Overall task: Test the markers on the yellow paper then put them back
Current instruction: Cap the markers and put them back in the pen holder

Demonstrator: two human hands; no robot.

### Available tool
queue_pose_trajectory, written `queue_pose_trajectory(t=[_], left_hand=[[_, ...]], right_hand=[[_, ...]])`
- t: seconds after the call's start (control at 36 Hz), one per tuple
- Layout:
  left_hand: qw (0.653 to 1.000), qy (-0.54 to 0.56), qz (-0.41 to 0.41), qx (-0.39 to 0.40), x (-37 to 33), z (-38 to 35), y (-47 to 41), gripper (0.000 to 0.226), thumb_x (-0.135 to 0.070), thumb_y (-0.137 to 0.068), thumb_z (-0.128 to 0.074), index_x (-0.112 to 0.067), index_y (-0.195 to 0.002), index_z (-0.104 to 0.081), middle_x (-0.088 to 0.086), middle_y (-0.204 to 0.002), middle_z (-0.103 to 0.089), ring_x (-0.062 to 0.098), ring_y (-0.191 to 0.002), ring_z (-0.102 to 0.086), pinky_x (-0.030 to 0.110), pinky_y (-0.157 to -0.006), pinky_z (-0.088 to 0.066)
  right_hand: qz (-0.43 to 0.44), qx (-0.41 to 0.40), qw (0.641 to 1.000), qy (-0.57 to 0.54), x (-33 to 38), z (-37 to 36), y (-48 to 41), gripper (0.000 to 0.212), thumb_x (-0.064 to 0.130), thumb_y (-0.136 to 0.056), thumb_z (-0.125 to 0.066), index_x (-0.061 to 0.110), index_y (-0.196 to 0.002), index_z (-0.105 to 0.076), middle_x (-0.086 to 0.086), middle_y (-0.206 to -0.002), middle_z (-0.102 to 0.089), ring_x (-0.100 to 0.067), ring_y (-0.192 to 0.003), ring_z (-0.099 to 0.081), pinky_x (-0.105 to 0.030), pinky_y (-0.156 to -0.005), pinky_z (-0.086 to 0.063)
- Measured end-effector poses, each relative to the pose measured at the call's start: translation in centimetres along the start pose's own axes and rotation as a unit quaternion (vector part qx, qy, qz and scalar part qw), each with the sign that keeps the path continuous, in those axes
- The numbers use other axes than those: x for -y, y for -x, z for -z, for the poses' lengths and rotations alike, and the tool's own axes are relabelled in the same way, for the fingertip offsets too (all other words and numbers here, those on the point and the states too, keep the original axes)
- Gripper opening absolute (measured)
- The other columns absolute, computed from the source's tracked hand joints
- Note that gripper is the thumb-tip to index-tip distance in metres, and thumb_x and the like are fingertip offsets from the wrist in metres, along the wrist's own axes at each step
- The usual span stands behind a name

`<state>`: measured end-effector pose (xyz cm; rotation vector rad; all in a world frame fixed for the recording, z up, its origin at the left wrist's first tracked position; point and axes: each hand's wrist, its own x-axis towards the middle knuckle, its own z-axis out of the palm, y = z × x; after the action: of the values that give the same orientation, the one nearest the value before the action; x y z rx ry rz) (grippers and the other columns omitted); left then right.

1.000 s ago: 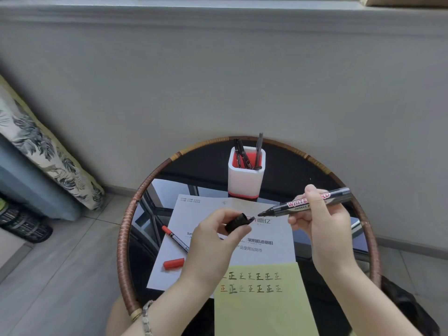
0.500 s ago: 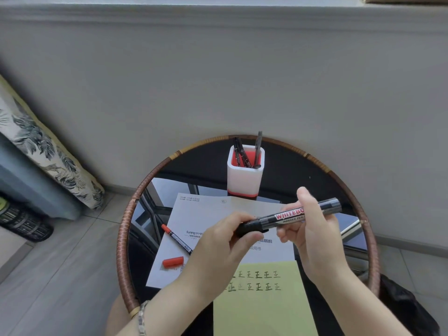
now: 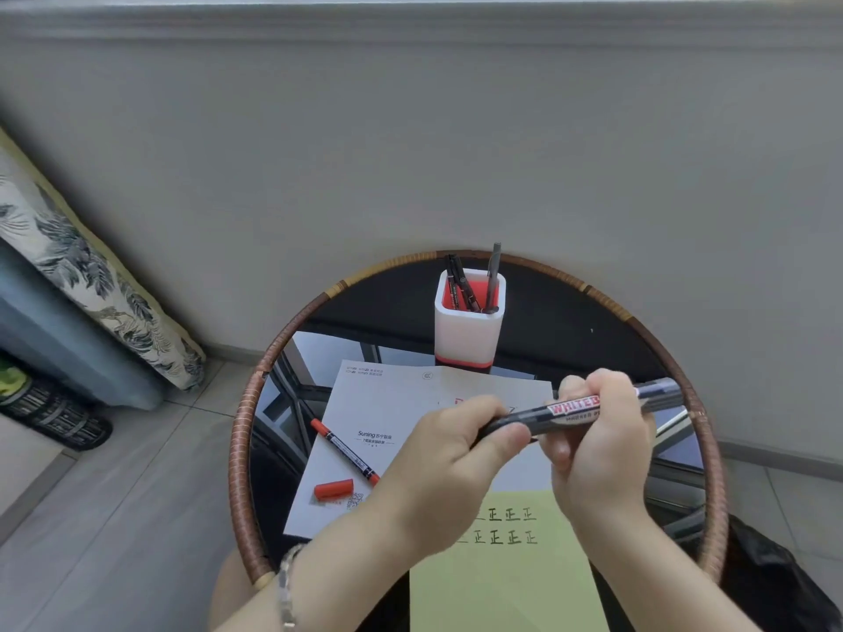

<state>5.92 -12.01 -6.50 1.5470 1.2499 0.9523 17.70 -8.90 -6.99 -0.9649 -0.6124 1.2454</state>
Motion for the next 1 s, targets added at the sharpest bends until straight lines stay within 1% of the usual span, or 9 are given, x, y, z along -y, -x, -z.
queue_pose_trajectory(t=[0.08, 0.19, 0.33, 0.47, 0.56, 0.64, 0.75, 0.83, 1.0], left_hand=[[0.985, 0.123, 0.103, 0.07, 0.0, 0.6, -1.2, 0.025, -0.034, -0.079, -0.049, -0.019, -0.058, -0.049, -0.012, -0.046, -0.031, 0.007, -0.04, -0.025, 0.017, -0.04, -0.022], [0.891, 0.341, 0.24, 0.18, 0.8, 1.3, -1.3, 0.025, -0.03, -0.08, -0.048, -0.014, -0.061, -0.049, -0.01, -0.045, -0.027, 0.003, -0.039, -0.022, 0.012, -0.036, -0.018], [0.979, 0.112, 0.154, 0.072, 2.9, -0.1, -1.6, 0.027, -0.039, -0.084, -0.044, -0.017, -0.07, -0.05, -0.015, -0.045, -0.034, 0.001, -0.042, -0.028, 0.015, -0.044, -0.024], [0.991, -0.061, 0.117, -0.024, 4.3, 0.6, -4.1, 0.017, -0.025, -0.098, -0.041, -0.028, -0.092, -0.057, -0.009, -0.077, -0.054, 0.004, -0.072, -0.05, 0.017, -0.063, -0.038], [0.981, -0.135, 0.099, -0.098, 4.1, 1.6, -6.6, 0.023, -0.021, -0.094, -0.051, -0.023, -0.117, -0.051, -0.004, -0.115, -0.052, 0.002, -0.098, -0.048, 0.009, -0.069, -0.037], [0.965, -0.212, 0.051, -0.148, 3.7, 3.0, -9.5, 0.055, -0.015, -0.084, -0.065, -0.02, -0.133, -0.039, -0.003, -0.135, -0.04, 0.001, -0.11, -0.039, 0.005, -0.07, -0.037], [0.958, -0.252, 0.082, -0.113, 4.1, 4.4, -13.5, 0.094, -0.03, -0.075, -0.075, -0.02, -0.147, -0.015, -0.005, -0.156, -0.013, 0.016, -0.141, -0.018, 0.039, -0.112, -0.026], [0.969, -0.22, 0.105, -0.043, 4.6, 4.7, -15.0, 0.105, -0.039, -0.068, -0.076, -0.026, -0.148, -0.01, -0.01, -0.156, -0.009, 0.016, -0.142, -0.017, 0.042, -0.112, -0.027], [0.981, -0.174, 0.069, -0.052, 6.1, 4.3, -15.7, 0.058, -0.046, -0.058, -0.074, -0.051, -0.109, -0.048, -0.029, -0.11, -0.051, -0.001, -0.105, -0.051, 0.033, -0.091, -0.047]], right_hand=[[0.018, 0.012, 1.0, 0.01, 0.0, 0.1, -0.4, 0.05, 0.007, -0.082, -0.035, 0.021, -0.035, -0.032, 0.006, -0.035, -0.029, -0.01, -0.026, -0.025, -0.014, -0.032, -0.024], [0.057, 0.063, 0.995, 0.045, -0.3, 0.3, -0.5, 0.034, 0.01, -0.071, -0.041, 0.022, -0.04, -0.031, 0.007, -0.037, -0.03, -0.009, -0.028, -0.027, -0.015, -0.033, -0.025], [-0.047, 0.034, 0.993, 0.1, -1.7, 1.4, -1.9, 0.038, 0.003, -0.087, -0.041, 0.013, -0.051, -0.036, 0.004, -0.038, -0.038, -0.01, -0.036, -0.034, -0.023, -0.038, -0.03], [-0.108, 0.068, 0.979, 0.157, -2.0, 1.5, -3.8, 0.027, 0.011, -0.093, -0.048, 0.007, -0.067, -0.056, -0.001, -0.05, -0.061, -0.011, -0.045, -0.056, -0.022, -0.05, -0.049], [-0.042, 0.07, 0.972, 0.219, -1.4, 1.5, -4.9, 0.007, 0.013, -0.086, -0.061, 0.014, -0.08, -0.057, -0.008, -0.072, -0.066, -0.016, -0.061, -0.064, -0.019, -0.054, -0.053], [0.073, 0.061, 0.958, 0.27, 0.2, 1.5, -5.8, 0.021, 0.013, -0.081, -0.067, 0.024, -0.088, -0.051, -0.004, -0.087, -0.066, -0.018, -0.076, -0.066, -0.021, -0.061, -0.054], [0.151, 0.072, 0.955, 0.244, 2.5, 0.8, -6.9, 0.017, 0.02, -0.088, -0.058, 0.032, -0.09, -0.046, 0.006, -0.087, -0.065, -0.017, -0.079, -0.066, -0.04, -0.064, -0.056], [0.207, 0.114, 0.938, 0.253, 3.2, 0.0, -8.2, 0.004, 0.029, -0.09, -0.047, 0.033, -0.09, -0.044, 0.008, -0.09, -0.064, -0.007, -0.073, -0.062, -0.027, -0.067, -0.054], [0.228, 0.2, 0.869, 0.39, 1.7, -1.7, -11.8, 0.012, 0.025, -0.092, -0.049, 0.034, -0.091, -0.043, -0.005, -0.093, -0.058, -0.008, -0.076, -0.058, -0.009, -0.069, -0.045]])
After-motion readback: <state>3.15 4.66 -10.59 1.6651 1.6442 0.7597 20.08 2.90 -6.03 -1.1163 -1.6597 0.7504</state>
